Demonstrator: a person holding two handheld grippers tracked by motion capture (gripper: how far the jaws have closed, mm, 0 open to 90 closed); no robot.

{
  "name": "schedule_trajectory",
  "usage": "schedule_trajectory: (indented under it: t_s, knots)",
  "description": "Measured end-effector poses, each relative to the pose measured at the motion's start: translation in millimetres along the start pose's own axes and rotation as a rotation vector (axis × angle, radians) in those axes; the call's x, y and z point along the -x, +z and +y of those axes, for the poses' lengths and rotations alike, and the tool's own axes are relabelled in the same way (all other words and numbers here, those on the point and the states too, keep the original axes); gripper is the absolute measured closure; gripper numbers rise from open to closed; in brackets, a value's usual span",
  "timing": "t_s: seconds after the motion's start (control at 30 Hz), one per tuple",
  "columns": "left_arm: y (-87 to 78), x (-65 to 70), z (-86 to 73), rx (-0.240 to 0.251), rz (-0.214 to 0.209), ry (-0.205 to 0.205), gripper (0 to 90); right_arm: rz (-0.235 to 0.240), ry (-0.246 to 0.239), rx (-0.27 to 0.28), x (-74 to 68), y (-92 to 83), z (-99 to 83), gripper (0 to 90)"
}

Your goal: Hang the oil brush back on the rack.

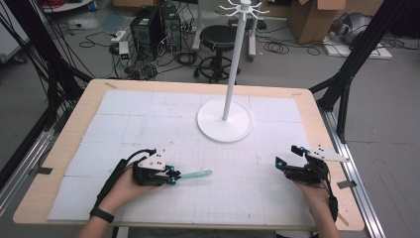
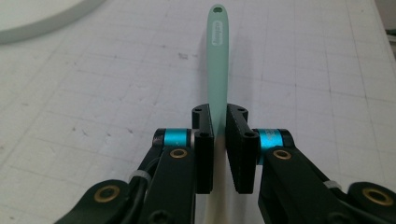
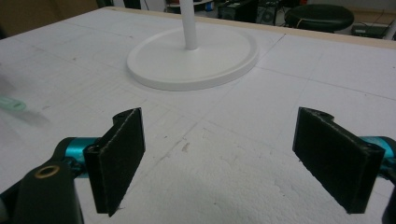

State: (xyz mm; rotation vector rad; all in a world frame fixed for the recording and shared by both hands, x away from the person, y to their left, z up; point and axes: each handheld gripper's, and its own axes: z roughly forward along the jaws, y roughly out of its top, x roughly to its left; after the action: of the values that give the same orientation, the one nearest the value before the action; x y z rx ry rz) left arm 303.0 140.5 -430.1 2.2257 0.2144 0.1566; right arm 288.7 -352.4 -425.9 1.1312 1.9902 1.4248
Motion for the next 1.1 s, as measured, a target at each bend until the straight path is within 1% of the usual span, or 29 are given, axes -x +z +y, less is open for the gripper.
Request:
schedule_trajectory:
  t_s: [0.07,0.1,0.13,0.23,0.3,0.4,0.43,0.5,0.57,0.63,0.7,0.77,0.8,0.87,0.9,0.93,1.0,1.03,1.07,1.1]
  knots:
    - [-1.5,-0.1,3.0,0.023,0.018,-0.010,82.0,-0.001,-0.001,0.004,0.2,-0.6,0.2,16.3]
    - [-2.9,-0.7,4.9,0.025,0.026,-0.008,82.0,-0.004,-0.003,0.005,0.7,-0.7,0.3,16.3]
    - [-4.0,-1.0,6.4,0.033,0.040,-0.010,82.0,-0.003,0.005,0.003,0.7,-1.1,0.3,16.3]
    - [-10.2,-4.4,10.6,0.077,0.068,-0.026,82.0,-0.005,0.005,0.007,1.6,-2.2,0.3,16.3]
    - [-12.6,-6.1,12.0,0.101,0.071,-0.034,82.0,-0.008,0.004,0.008,2.4,-2.4,0.1,16.3]
    - [-19.2,-11.0,18.6,0.153,0.095,-0.048,81.9,-0.008,0.004,0.006,2.8,-2.5,0.0,16.3]
    - [-21.4,-12.6,20.7,0.168,0.108,-0.045,82.0,-0.009,0.002,0.008,3.1,-2.4,0.0,16.3]
    - [-26.0,-16.4,24.8,0.208,0.133,-0.060,82.0,-0.006,0.005,0.007,3.0,-2.5,0.0,16.3]
    - [-30.5,-19.4,27.6,0.226,0.162,-0.061,82.0,-0.005,0.005,0.009,3.1,-2.6,0.0,16.3]
    - [-36.2,-22.2,30.3,0.267,0.187,-0.060,82.0,-0.005,0.008,0.009,3.4,-3.0,0.1,16.3]
    - [-41.8,-23.6,34.8,0.312,0.217,-0.074,82.0,-0.005,0.008,0.010,3.8,-3.4,0.1,16.3]
    - [-47.4,-26.1,40.3,0.346,0.227,-0.086,82.0,-0.004,0.011,0.008,4.1,-3.3,0.0,16.3]
    - [-49.2,-26.8,43.5,0.361,0.238,-0.093,82.1,-0.004,0.011,0.009,4.1,-3.1,-0.1,16.3]
    - [-52.6,-29.5,50.0,0.379,0.251,-0.095,82.1,-0.002,0.012,0.010,3.9,-3.1,0.0,16.3]
    - [-54.7,-31.1,54.1,0.391,0.268,-0.092,82.1,-0.002,0.010,0.010,3.9,-3.3,0.1,16.3]
    - [-56.9,-33.0,56.7,0.412,0.271,-0.094,82.1,-0.002,0.007,0.014,4.0,-3.4,0.2,16.3]
    - [-60.5,-36.8,61.8,0.447,0.267,-0.116,82.1,-0.001,0.008,0.013,4.1,-3.6,0.2,16.3]
    - [-62.6,-38.6,65.2,0.459,0.270,-0.123,82.1,0.000,0.011,0.015,4.3,-3.7,0.2,16.3]
    - [-65.3,-40.9,69.7,0.470,0.280,-0.123,82.1,-0.001,0.014,0.014,4.4,-3.8,0.2,16.3]
    - [-66.9,-42.5,72.6,0.477,0.280,-0.124,82.1,-0.001,0.014,0.014,4.7,-3.8,0.2,16.3]
